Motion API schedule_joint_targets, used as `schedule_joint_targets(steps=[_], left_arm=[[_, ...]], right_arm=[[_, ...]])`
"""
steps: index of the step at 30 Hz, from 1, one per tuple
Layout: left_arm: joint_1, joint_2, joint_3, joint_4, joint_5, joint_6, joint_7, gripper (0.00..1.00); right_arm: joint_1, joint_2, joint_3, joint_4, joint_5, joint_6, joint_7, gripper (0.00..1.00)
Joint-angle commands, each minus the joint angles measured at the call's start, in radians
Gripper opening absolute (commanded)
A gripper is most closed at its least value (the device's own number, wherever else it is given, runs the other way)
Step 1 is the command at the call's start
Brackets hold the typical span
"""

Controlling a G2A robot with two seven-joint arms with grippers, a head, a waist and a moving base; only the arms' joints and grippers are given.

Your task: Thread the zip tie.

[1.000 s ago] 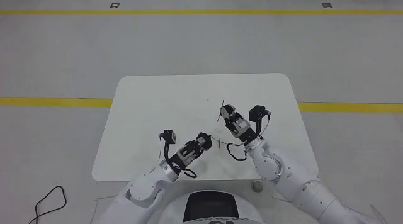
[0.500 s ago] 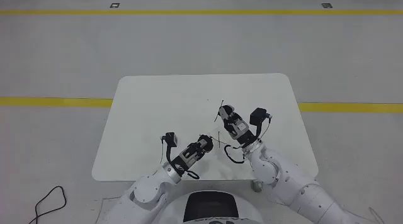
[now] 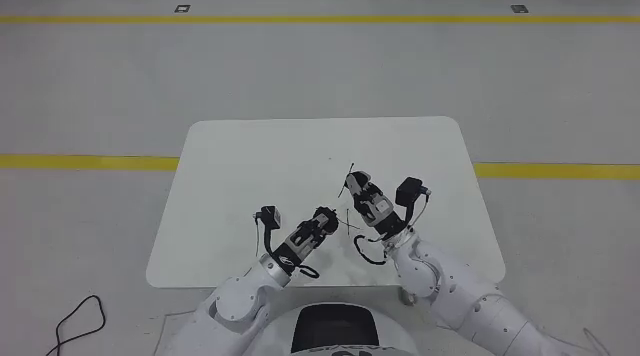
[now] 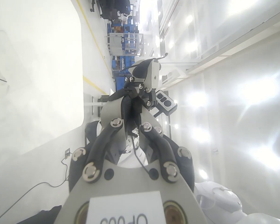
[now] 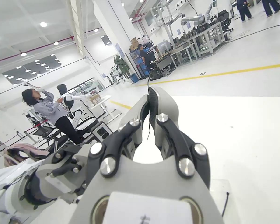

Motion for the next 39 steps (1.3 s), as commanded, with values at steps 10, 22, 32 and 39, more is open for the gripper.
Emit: schedule_joint_targets(steps=[10,22,32,39], left_arm=[[-0.008,-0.003,0.012,0.014,0.039,-0.001,0.08,0.0],[-0.016,-0.006,0.018,0.006,0.029,-0.001,0.099,0.0],[-0.015,-0.005,0.014,0.002,0.039,-0.001,0.116,0.0],[-0.015,-0.005,0.014,0.002,0.039,-0.001,0.117,0.0]], right_arm=[[-0.033,-0.002,0.026,-0.053,-0.074,0.0,-0.005,0.0],[-0.047,-0.007,0.04,-0.072,-0.093,0.008,0.013,0.0],[-0.065,-0.021,0.068,-0.073,-0.132,0.0,0.022,0.0],[-0.075,-0.028,0.077,-0.081,-0.147,0.0,0.031,0.0]])
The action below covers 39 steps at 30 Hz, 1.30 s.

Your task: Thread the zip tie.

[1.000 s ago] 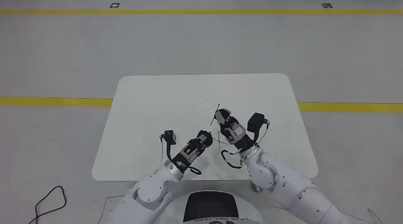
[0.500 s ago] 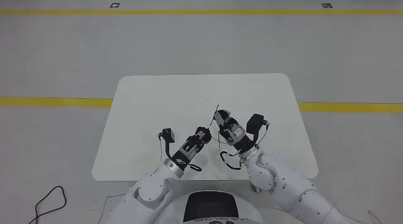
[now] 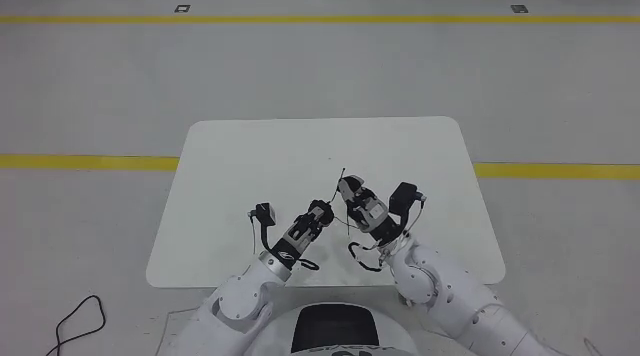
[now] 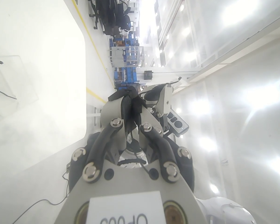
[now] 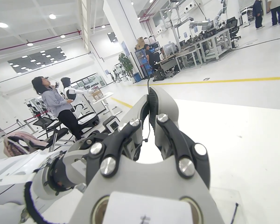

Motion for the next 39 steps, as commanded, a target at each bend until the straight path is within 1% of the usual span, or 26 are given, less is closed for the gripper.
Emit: schedule_joint_targets(steps=[1,20,25,39], left_arm=[[0.0,0.0,0.0,0.0,0.0,0.0,0.0,0.0],[0.0,0.0,0.001,0.0,-0.004,0.0,-0.002,0.0],[0.0,0.0,0.002,0.002,-0.005,0.0,-0.006,0.0],[0.0,0.0,0.002,0.002,-0.005,0.0,-0.006,0.0]], right_arm=[[-0.002,-0.001,0.002,-0.001,-0.003,0.0,0.001,0.0],[-0.005,-0.013,0.009,0.007,-0.012,0.0,0.02,0.0],[-0.009,-0.013,0.014,-0.004,-0.026,0.0,0.019,0.0],[-0.009,-0.013,0.014,-0.004,-0.026,0.0,0.019,0.0]])
